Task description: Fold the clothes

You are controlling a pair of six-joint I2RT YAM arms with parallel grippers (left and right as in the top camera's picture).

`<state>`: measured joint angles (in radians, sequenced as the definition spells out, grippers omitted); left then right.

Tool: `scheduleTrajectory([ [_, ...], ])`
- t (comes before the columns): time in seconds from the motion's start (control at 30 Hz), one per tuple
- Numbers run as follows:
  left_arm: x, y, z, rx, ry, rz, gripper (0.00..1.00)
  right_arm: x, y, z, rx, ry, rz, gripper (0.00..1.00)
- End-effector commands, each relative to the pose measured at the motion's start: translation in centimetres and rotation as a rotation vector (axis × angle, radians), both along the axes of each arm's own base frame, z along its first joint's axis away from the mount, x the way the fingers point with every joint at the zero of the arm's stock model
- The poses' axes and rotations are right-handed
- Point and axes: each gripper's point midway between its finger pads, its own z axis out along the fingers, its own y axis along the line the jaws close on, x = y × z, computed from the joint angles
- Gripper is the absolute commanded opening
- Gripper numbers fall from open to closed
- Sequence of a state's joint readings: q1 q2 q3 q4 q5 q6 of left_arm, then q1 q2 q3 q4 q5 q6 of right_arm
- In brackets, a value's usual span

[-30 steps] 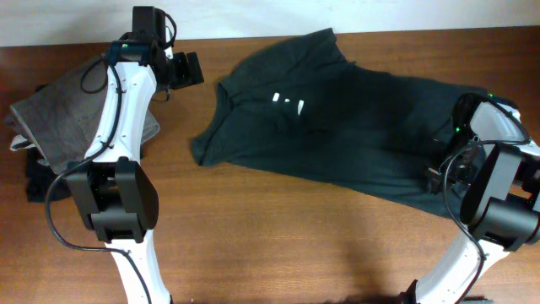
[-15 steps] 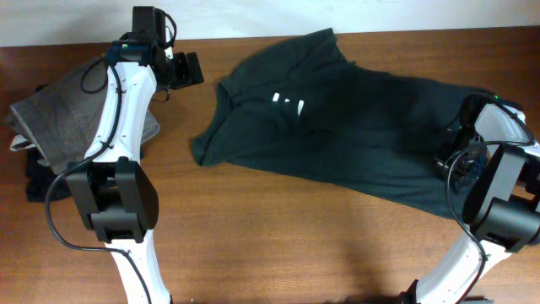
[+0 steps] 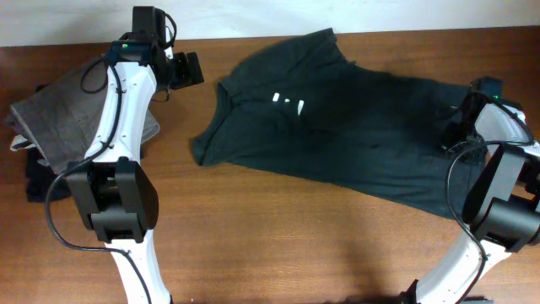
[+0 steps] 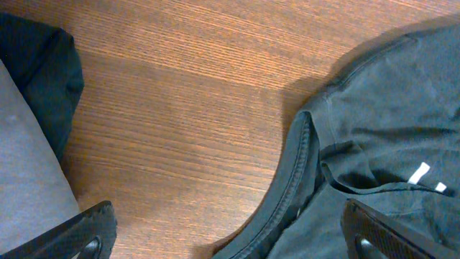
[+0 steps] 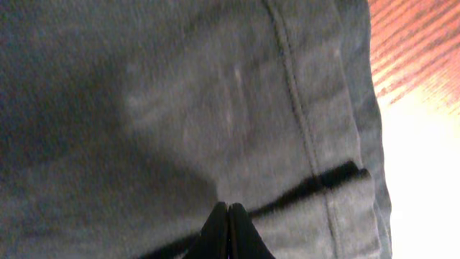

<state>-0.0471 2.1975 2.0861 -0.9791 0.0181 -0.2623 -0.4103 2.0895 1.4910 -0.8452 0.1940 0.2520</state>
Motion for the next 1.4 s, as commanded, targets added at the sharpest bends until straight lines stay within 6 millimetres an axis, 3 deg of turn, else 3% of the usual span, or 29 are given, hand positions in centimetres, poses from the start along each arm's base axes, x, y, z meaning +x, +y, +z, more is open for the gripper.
scheduleTrajectory([
  [0.0, 0.1, 0.3, 0.5, 0.006, -0.014, 0.007, 0.99, 1.6, -0.9, 3.6, -0.025, -0.059, 0.007, 0.04],
  [0.3, 0.1, 0.3, 0.5, 0.006, -0.014, 0.007, 0.99, 2.8, -3.1, 10.9, -0.053, -0.115, -0.026, 0.15],
  [0.33, 0.1, 0.3, 0.5, 0.007, -0.014, 0.006, 0.99, 2.8, -3.4, 11.2, -0.057, -0.123, -0.032, 0.26],
  [0.47, 0.5, 0.3, 0.7, 0.005, -0.029, 0.007, 0.99, 2.4, -4.6, 11.6, -0.068, -0.129, -0.049, 0.47],
  [0.57, 1.9, -0.2, 1.6, -0.018, -0.099, -0.005, 0.99, 2.1, -5.1, 11.6, -0.072, -0.116, -0.021, 0.83],
  [0.6, 2.3, -0.8, 2.0, -0.047, -0.119, -0.023, 0.99, 1.9, -5.1, 11.6, -0.070, -0.112, -0.024, 0.99],
  [0.67, 2.5, -2.0, 2.3, -0.108, -0.134, -0.060, 0.99, 1.7, -5.2, 11.5, -0.067, -0.107, -0.028, 0.99],
  [0.7, 2.9, -2.8, 2.8, -0.150, -0.156, -0.088, 0.94, 1.7, -5.3, 11.5, -0.067, -0.107, -0.029, 0.99],
  [0.73, 3.2, -3.8, 3.2, -0.191, -0.176, -0.118, 0.57, 1.7, -5.3, 11.5, -0.067, -0.107, -0.029, 0.99],
  [0.77, 3.6, -4.8, 3.9, -0.228, -0.205, -0.151, 0.14, 1.7, -5.3, 11.5, -0.067, -0.107, -0.028, 0.99],
  [0.8, 4.0, -5.7, 4.4, -0.244, -0.232, -0.173, 0.00, 1.7, -5.2, 11.5, -0.067, -0.107, -0.027, 0.99],
  [0.93, 5.2, -8.9, 5.2, -0.232, -0.310, -0.227, 0.00, 1.7, -5.2, 11.5, -0.067, -0.107, -0.027, 0.99],
  [1.07, 6.1, -12.0, 4.5, -0.140, -0.359, -0.241, 0.00, 1.7, -5.2, 11.5, -0.067, -0.107, -0.027, 0.99],
  [1.23, 7.3, -15.7, 0.2, -0.053, -0.370, -0.296, 0.00, 1.7, -5.2, 11.5, -0.067, -0.107, -0.027, 0.99],
  [1.37, 8.9, -15.5, -3.5, 0.013, -0.380, -0.275, 0.00, 1.7, -5.2, 11.5, -0.067, -0.107, -0.027, 0.99],
])
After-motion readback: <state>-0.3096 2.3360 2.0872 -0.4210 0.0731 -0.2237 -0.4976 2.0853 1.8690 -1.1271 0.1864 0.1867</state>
